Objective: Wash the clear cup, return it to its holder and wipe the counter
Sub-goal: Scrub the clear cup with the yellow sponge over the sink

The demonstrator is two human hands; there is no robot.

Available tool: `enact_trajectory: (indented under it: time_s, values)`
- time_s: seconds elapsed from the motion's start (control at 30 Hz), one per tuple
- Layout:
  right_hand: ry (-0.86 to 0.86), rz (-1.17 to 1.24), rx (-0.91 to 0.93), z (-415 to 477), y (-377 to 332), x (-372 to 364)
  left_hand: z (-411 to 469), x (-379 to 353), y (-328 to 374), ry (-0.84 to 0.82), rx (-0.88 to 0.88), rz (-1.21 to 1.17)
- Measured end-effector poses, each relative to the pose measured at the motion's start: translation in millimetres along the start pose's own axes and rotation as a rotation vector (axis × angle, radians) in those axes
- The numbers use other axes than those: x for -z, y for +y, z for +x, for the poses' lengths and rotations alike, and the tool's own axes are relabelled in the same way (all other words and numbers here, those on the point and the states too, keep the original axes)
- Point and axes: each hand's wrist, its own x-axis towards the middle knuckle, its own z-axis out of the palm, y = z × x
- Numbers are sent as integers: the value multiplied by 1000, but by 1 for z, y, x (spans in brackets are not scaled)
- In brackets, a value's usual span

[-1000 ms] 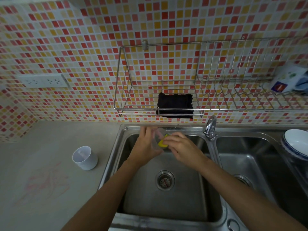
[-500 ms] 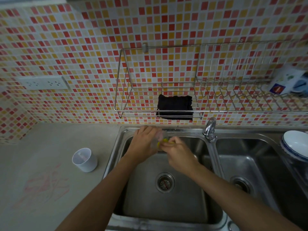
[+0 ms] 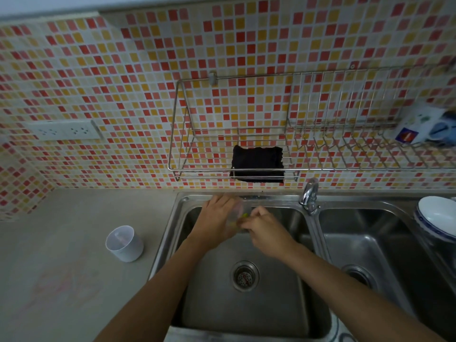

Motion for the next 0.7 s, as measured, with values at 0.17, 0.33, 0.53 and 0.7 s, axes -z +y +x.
enact_trajectory:
  time_s: [0.17, 0.33, 0.53, 0.7]
  values:
    - [146, -226, 103, 1, 0, 4, 9, 4, 6, 4, -18, 25]
    - [-18, -3, 44, -1, 12, 7, -4, 5, -2, -50, 64, -119]
    - [109, -98, 235, -11, 12, 11, -1, 16, -6, -75, 64, -201]
    - [196, -91, 227, -6, 10, 12, -3, 15, 1, -30, 116, -292]
